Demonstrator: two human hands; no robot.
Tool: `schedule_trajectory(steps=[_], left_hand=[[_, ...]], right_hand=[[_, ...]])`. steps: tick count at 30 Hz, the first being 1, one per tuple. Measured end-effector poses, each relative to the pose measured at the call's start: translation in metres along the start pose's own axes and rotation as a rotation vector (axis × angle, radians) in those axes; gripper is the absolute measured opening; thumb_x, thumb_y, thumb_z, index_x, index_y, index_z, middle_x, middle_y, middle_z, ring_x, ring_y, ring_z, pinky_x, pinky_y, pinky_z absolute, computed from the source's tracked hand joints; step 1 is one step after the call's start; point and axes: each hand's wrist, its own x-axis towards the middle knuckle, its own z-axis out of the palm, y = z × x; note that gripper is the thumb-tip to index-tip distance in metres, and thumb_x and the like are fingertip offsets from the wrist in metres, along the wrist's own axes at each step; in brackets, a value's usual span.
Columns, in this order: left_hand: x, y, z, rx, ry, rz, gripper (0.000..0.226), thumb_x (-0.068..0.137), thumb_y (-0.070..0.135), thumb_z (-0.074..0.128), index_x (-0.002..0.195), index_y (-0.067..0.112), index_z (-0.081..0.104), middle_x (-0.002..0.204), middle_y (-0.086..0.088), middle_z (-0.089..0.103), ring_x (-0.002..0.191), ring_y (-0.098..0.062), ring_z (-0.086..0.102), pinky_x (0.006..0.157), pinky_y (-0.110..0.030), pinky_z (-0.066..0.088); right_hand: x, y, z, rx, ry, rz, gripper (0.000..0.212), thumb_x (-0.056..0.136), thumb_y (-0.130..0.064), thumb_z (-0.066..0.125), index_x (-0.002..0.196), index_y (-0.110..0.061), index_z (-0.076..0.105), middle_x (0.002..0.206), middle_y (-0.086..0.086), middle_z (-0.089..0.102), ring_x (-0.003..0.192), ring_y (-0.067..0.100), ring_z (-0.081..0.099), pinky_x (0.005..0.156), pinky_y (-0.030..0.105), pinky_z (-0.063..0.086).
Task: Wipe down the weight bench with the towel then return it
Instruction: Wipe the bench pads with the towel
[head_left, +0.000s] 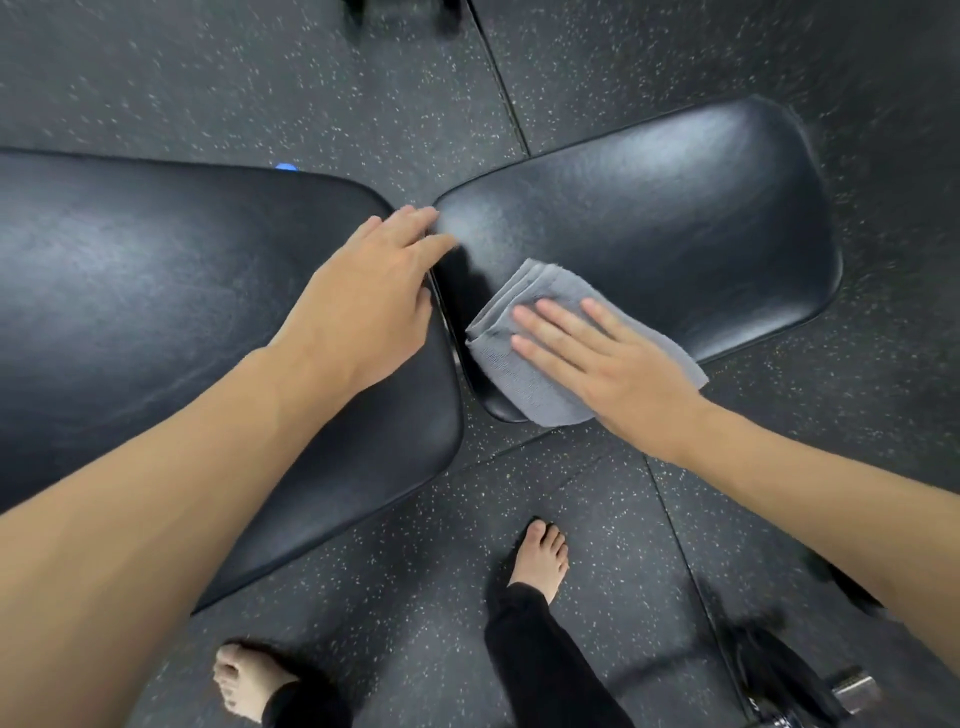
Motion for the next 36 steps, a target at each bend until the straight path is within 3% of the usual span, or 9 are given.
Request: schedule_trajectory(steps=[4,7,14,22,27,30,32,34,36], left_hand=[[-0.005,-0.013,-0.008,0.021,0.034,-0.048,0.052,0.092,-0.002,0.054,0.144,0.002,0.054,0.158,-0.018,0.044,0.151,-0.034,0.036,0.125,-0.043,0.02],[-0.012,-0.016,-0.008,0.024,0.083,-0.055,0.049,0.091,-0.002,0.054,0.14,0.001,0.057,0.155,-0.017,0.048,0.149,-0.034,0.038,0.125,-0.04,0.02],[-0.013,-0.009,-0.003,0.041,0.149,-0.073,0.045,0.086,0.002,0.057,0.13,0.001,0.064,0.149,-0.014,0.055,0.145,-0.031,0.046,0.124,-0.043,0.027],[-0.014,-0.008,-0.003,0.264,0.078,0.011,0.041,0.092,0.016,0.051,0.128,0.001,0.065,0.146,-0.014,0.059,0.143,-0.029,0.047,0.122,-0.05,0.029],[-0.015,-0.008,0.001,0.281,0.106,0.016,0.04,0.092,0.017,0.05,0.125,0.0,0.066,0.142,-0.013,0.06,0.141,-0.028,0.048,0.122,-0.048,0.028],[-0.019,-0.007,-0.002,0.23,0.121,-0.022,0.038,0.092,0.014,0.055,0.125,-0.002,0.066,0.142,-0.015,0.06,0.14,-0.03,0.049,0.123,-0.045,0.028],[-0.025,-0.007,-0.006,0.191,0.13,-0.052,0.037,0.092,0.011,0.057,0.124,-0.003,0.067,0.144,-0.017,0.06,0.141,-0.032,0.049,0.124,-0.044,0.028],[-0.034,-0.008,-0.008,0.177,0.118,-0.058,0.037,0.093,0.011,0.057,0.125,-0.003,0.067,0.146,-0.017,0.058,0.143,-0.032,0.048,0.124,-0.045,0.028],[-0.041,-0.008,-0.009,0.164,0.112,-0.061,0.037,0.094,0.011,0.056,0.127,-0.003,0.066,0.147,-0.018,0.057,0.145,-0.033,0.046,0.124,-0.046,0.028]], right_hand=[[0.016,-0.006,-0.008,0.014,-0.118,0.0,0.104,0.081,0.002,0.059,0.164,-0.012,-0.003,0.173,0.008,-0.007,0.16,0.03,-0.001,0.129,0.049,0.002],[0.025,-0.012,-0.008,-0.046,-0.135,0.018,0.115,0.08,-0.005,0.065,0.162,-0.013,-0.015,0.171,0.008,-0.018,0.16,0.029,-0.008,0.129,0.049,-0.004],[0.024,-0.031,0.0,-0.07,-0.095,0.016,0.114,0.082,-0.006,0.07,0.162,-0.009,-0.012,0.172,0.013,-0.012,0.159,0.032,-0.004,0.127,0.051,-0.004],[0.058,-0.049,0.0,-0.114,-0.198,-0.023,0.113,0.088,-0.032,0.068,0.159,-0.01,-0.018,0.171,0.013,-0.019,0.159,0.031,-0.014,0.128,0.053,-0.005],[0.073,-0.055,-0.002,-0.117,-0.15,-0.005,0.101,0.089,-0.035,0.063,0.163,-0.012,-0.002,0.172,0.014,-0.009,0.159,0.032,-0.011,0.127,0.055,0.0],[0.058,-0.058,0.001,-0.101,-0.116,-0.077,0.08,0.092,-0.029,0.057,0.161,-0.014,0.02,0.172,0.012,0.005,0.16,0.032,-0.003,0.127,0.055,0.002],[0.038,-0.059,0.006,-0.068,-0.112,-0.192,0.062,0.091,-0.023,0.053,0.151,-0.016,0.042,0.171,0.009,0.018,0.16,0.031,0.005,0.128,0.055,0.005],[0.012,-0.054,0.008,-0.066,-0.093,-0.299,0.047,0.088,-0.021,0.066,0.135,-0.019,0.062,0.167,0.004,0.031,0.159,0.028,0.015,0.128,0.054,0.008],[-0.011,-0.045,0.006,-0.015,-0.024,-0.327,0.041,0.081,-0.015,0.077,0.122,-0.018,0.071,0.161,0.001,0.043,0.155,0.026,0.028,0.126,0.052,0.022]])
